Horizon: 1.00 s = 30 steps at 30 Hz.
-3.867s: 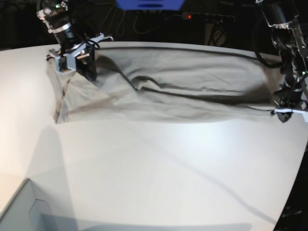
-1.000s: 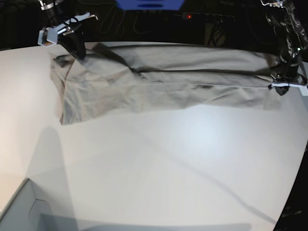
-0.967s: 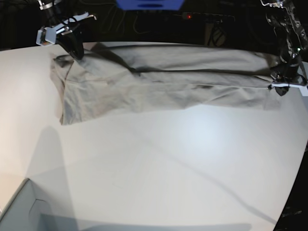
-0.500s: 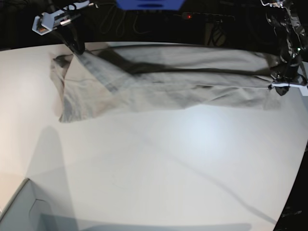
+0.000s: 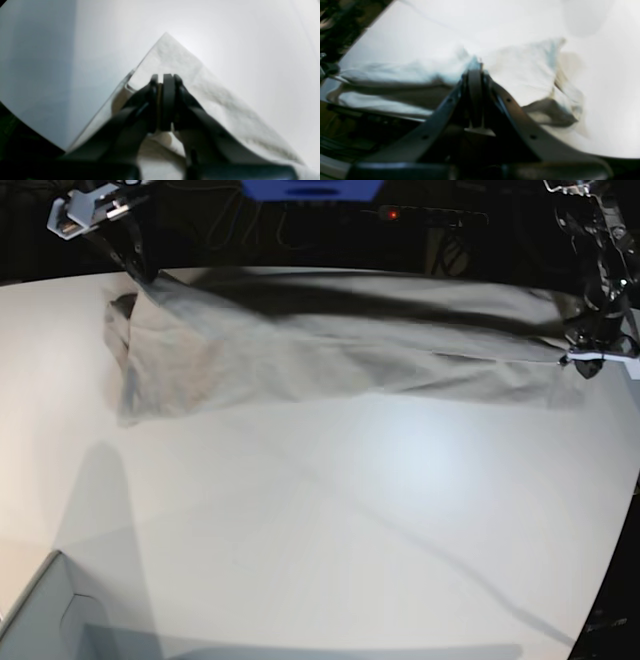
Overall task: Layout the t-shirt on the table in an organized manner, then fold the t-shirt properly
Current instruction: 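Fold the lifted edge over the shirt toward the collar with both grippers, then lower the folded strip and press its ends flat with both grippers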
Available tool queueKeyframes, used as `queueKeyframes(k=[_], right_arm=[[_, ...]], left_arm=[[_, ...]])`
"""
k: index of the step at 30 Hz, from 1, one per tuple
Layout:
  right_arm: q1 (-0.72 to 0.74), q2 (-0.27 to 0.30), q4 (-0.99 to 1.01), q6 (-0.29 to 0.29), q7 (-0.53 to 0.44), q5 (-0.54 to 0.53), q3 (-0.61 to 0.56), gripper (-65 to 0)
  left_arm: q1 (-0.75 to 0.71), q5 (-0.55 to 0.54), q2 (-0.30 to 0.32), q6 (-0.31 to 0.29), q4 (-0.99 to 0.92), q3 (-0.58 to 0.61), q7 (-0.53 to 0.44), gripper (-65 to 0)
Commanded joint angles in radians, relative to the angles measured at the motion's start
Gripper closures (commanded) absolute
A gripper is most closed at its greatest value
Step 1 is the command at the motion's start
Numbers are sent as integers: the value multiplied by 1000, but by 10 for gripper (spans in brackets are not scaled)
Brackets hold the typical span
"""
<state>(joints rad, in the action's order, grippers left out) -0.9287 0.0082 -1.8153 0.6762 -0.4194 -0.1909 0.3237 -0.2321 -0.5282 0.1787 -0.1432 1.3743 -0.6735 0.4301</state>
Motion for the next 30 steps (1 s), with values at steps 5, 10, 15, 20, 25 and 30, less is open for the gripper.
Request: queueKeyframes(k=[5,10,15,20,25,30], right_arm=[[9,2,24,22,-31,-14,4,0],[-19,6,38,22,-39,-14,4,0],[18,6,110,22,-39,-14,7,0],[79,6,114,22,-36,-14,12,0],[196,2,81,22,-29,-14,13,0],[342,5,79,22,103,-12,13,0]], left_arm=[[7,-7,12,-5,15,-7,-21,0],[7,-7,17,-5,15,-7,-21,0],[7,-10,17,-5,15,-7,-21,0],[3,-10,17,-5,15,-7,-21,0],[0,-4,15,-5,15,-7,-21,0],[-2,-4,15,-5,15,-7,-21,0]])
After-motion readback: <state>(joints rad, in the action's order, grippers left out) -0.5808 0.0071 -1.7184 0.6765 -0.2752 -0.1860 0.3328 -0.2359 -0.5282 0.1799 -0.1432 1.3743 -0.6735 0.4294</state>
